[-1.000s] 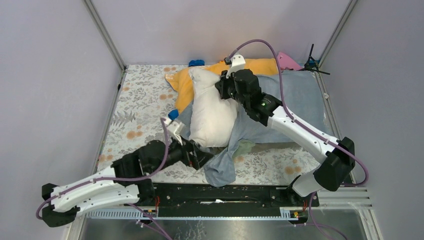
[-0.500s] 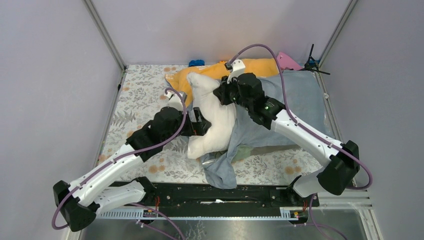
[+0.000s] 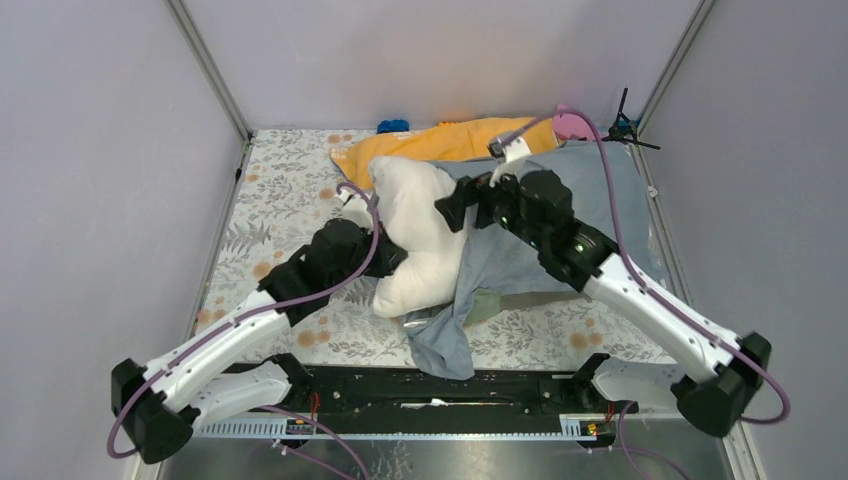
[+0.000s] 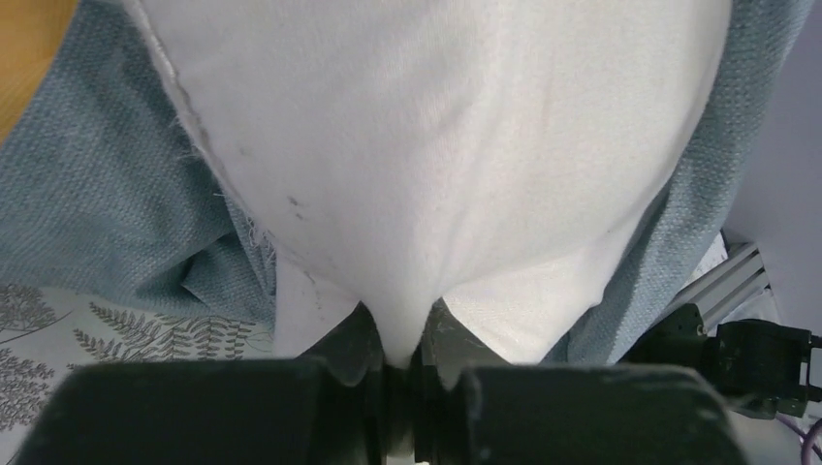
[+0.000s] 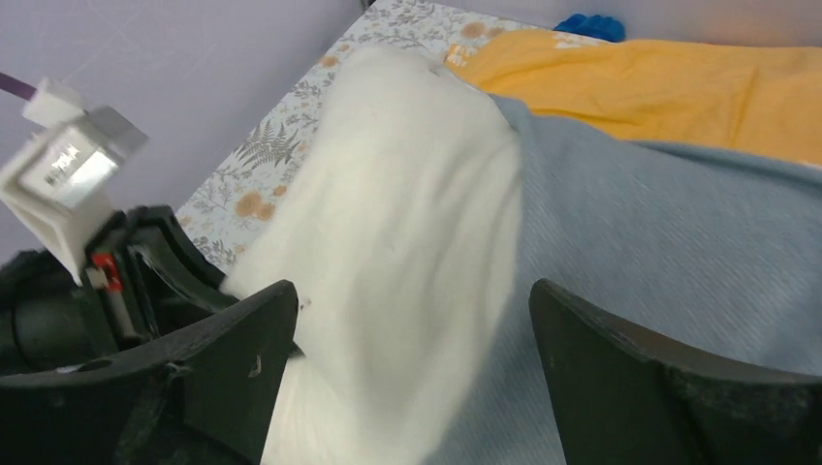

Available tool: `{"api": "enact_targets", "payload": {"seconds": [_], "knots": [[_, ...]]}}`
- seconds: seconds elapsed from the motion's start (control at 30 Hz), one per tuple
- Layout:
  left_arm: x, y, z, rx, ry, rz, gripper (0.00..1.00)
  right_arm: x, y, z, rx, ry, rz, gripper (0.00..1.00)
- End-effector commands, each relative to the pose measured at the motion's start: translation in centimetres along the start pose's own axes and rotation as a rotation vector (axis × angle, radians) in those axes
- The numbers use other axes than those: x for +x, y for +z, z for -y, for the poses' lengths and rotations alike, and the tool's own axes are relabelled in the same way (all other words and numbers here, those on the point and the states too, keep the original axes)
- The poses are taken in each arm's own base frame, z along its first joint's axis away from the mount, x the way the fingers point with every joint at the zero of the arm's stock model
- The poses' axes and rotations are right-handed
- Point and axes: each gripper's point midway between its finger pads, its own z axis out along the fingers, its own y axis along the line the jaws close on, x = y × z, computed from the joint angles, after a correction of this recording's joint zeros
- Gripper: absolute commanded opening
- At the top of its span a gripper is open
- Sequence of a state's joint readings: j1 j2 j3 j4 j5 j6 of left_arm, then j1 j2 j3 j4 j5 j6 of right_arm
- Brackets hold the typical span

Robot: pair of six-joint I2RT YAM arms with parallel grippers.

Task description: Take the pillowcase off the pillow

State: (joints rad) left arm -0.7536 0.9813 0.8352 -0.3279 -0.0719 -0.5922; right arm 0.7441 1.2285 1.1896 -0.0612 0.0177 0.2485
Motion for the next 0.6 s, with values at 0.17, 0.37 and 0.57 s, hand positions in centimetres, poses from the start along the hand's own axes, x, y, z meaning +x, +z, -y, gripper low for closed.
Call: {"api": "enact_targets", "payload": {"seconds": [0.17, 0.37, 0.57], "knots": [[-4.9, -3.2, -0.3, -0.024, -0.024, 0.237, 0.0, 3.9, -4.5, 3.6, 0.129, -0.035, -0.035, 0.99], [-5.2, -3.7, -0.3, -0.017, -0.039, 0.254, 0.0, 8.1, -4.6, 4.4, 0.135, -0.009, -0.129, 1.0], [-6.2, -4.8, -0.5, -0.037, -0.057, 0.297, 0.0, 9.9, -4.8, 8.3, 0.359, 0.001, -0.173, 1.0]]}}
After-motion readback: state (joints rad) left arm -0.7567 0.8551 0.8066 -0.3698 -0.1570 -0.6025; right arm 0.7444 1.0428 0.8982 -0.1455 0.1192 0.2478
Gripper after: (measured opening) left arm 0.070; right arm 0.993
